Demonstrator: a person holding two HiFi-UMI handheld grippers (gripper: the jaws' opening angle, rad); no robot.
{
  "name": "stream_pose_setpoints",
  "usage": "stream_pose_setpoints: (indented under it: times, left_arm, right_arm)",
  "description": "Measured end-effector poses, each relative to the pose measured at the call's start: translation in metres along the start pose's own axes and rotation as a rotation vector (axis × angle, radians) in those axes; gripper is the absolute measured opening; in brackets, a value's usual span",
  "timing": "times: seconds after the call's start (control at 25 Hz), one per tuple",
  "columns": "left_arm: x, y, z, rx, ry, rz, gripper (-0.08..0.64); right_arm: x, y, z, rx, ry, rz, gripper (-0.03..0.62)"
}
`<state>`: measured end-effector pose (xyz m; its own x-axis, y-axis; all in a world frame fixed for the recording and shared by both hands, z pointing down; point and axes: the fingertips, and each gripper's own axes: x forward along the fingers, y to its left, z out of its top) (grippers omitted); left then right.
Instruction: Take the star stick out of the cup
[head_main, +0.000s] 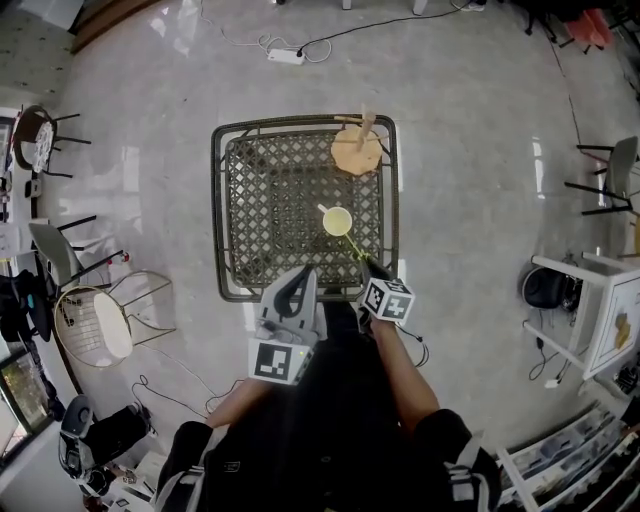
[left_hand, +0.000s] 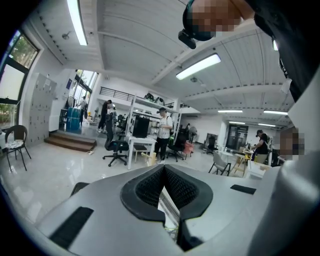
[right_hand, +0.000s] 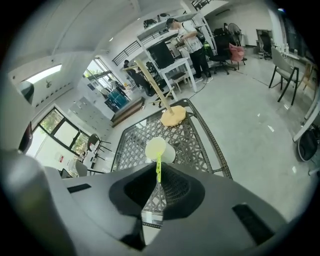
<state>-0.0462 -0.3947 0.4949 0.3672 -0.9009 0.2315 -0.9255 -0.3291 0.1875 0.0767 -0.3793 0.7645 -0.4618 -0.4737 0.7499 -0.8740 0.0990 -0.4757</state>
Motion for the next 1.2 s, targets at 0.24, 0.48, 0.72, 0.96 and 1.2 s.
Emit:
stream_pose_setpoints:
  times: [0.24, 0.48, 0.72, 0.96, 1.2]
  left_arm:
    - [-0.011, 0.002, 0.002, -0.003, -0.005, 0.012, 0.015]
    - [-0.033, 0.002, 0.008, -0.005, -0.031, 0.018, 0.015]
    - [-0.069, -0.001, 0.008, 0.004, -0.070, 0.014, 0.015]
    - [-0.127, -0.009, 0.008, 0.013, -0.118, 0.000, 0.015]
    - [-0.195, -0.024, 0.005, 0.031, -0.174, -0.035, 0.015]
  right_arm:
    - [-0.006, 0.004, 0.005, -0.037, -0.023, -0.029, 0.023]
    - [-0.020, 0.012, 0.007, -0.071, -0.063, -0.043, 0.021]
    - [-0.042, 0.022, -0.004, -0.085, -0.120, -0.052, 0.021]
    - [-0.082, 0.042, -0.034, -0.095, -0.190, -0.059, 0.021]
    - [-0.132, 0.070, -0.073, -0.104, -0.272, -0.058, 0.021]
